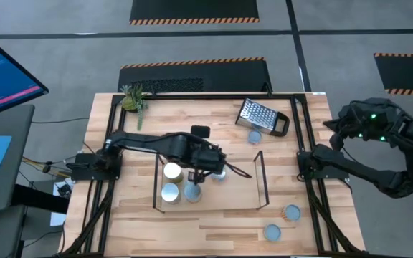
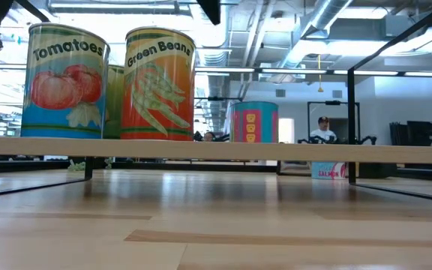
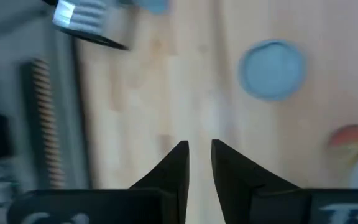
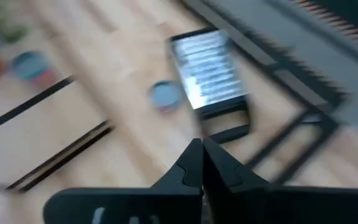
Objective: Pick and place cans onto a shelf
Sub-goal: Put the yellow can on the shelf
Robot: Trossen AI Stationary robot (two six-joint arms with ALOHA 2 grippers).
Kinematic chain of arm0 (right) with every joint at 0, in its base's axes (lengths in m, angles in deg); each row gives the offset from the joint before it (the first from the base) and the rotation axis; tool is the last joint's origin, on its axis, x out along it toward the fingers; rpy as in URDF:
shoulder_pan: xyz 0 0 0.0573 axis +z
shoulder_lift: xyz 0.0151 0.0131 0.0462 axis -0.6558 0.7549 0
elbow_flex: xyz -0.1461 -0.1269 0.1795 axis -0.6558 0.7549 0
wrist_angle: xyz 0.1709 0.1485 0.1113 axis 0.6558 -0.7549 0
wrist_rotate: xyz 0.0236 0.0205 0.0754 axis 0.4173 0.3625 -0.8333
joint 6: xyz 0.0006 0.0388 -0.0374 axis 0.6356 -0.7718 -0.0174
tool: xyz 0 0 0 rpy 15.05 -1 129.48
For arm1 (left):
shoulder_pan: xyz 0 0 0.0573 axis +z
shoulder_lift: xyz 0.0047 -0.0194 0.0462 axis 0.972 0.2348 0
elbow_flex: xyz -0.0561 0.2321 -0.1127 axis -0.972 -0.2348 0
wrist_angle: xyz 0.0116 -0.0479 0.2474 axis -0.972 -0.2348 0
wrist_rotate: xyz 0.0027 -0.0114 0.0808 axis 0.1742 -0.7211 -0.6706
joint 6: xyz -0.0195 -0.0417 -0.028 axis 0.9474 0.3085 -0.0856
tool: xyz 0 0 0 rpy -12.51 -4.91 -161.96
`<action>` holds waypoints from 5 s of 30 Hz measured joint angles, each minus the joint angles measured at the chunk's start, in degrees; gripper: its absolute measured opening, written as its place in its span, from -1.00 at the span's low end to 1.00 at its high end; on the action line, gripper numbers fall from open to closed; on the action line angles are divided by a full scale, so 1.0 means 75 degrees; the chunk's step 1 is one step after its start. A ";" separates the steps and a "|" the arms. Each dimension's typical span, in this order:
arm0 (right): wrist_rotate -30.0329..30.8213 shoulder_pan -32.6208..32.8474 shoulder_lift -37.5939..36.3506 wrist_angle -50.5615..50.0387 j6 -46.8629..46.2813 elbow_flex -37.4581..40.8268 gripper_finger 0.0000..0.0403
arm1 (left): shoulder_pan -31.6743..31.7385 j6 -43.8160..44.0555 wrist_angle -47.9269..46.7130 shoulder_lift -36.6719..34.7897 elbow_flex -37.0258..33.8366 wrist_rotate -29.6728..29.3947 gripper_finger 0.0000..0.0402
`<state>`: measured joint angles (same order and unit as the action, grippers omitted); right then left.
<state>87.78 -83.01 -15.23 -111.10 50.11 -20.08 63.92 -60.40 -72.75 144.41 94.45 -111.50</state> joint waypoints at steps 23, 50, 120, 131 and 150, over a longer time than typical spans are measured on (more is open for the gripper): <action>-0.7073 -0.1652 -0.0792 0.1293 0.1057 0.1575 -0.91 | 0.0160 0.1138 0.0110 -0.4323 -0.3598 -0.1523 -0.72; -0.6212 0.0995 0.3994 0.6894 0.0093 0.0365 -0.93 | 0.0170 0.1709 0.0108 -0.5060 -0.5564 -0.2223 -0.72; 0.2546 1.3486 0.4995 0.2502 -0.9282 0.3099 -0.79 | 0.0173 0.1857 0.0600 -0.5057 -0.5562 -0.2278 -0.72; 0.1378 1.3482 0.6428 0.3272 -0.9240 0.3102 -0.48 | 0.0171 0.1860 0.0604 -0.5057 -0.5562 -0.2281 -0.72; 0.0846 1.3332 0.6730 0.3914 -0.9349 0.3113 -0.19 | 0.0173 0.1860 0.0728 -0.5057 -0.5562 -0.2275 -0.72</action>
<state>94.13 16.97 35.24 -81.74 -20.01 3.27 65.22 -46.45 -67.28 106.48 52.74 -128.56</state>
